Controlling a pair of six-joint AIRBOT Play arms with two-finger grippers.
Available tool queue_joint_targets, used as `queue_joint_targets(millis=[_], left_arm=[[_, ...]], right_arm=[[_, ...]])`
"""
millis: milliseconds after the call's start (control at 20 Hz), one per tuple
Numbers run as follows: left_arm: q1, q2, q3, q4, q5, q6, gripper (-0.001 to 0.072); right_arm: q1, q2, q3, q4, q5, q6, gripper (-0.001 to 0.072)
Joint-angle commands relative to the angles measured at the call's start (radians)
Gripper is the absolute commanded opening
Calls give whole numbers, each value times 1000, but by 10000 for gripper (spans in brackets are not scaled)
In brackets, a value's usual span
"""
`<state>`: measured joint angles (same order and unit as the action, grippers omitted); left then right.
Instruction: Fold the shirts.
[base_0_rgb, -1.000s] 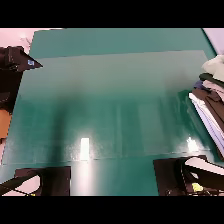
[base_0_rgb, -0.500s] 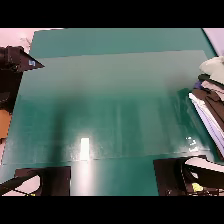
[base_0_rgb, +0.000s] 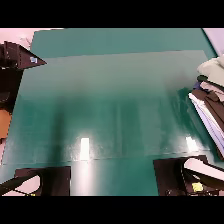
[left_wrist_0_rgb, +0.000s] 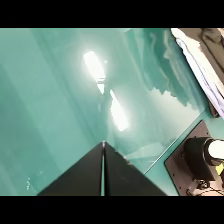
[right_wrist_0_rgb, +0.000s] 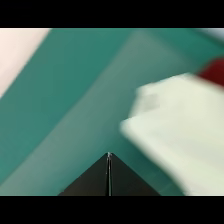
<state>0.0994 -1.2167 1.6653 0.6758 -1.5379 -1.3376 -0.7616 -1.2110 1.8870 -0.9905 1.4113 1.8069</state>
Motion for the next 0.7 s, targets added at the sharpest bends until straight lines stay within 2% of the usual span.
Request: queue_joint_targets(millis=[0, 150, 300, 650], left_arm=[[-29, 0, 0, -10, -5, 4, 26], [-117, -1, 0, 2, -7, 35, 26], [-176, -1, 0, 6, -18, 37, 26], [-181, -1, 0, -3, -41, 36, 27]], right_arm=[[336, 35, -129, 190, 4, -105, 17], [648, 34, -195, 179, -15, -210, 18], [826, 34, -286, 179, -49, -251, 18], [902, 35, -326, 187, -47, -260, 18]])
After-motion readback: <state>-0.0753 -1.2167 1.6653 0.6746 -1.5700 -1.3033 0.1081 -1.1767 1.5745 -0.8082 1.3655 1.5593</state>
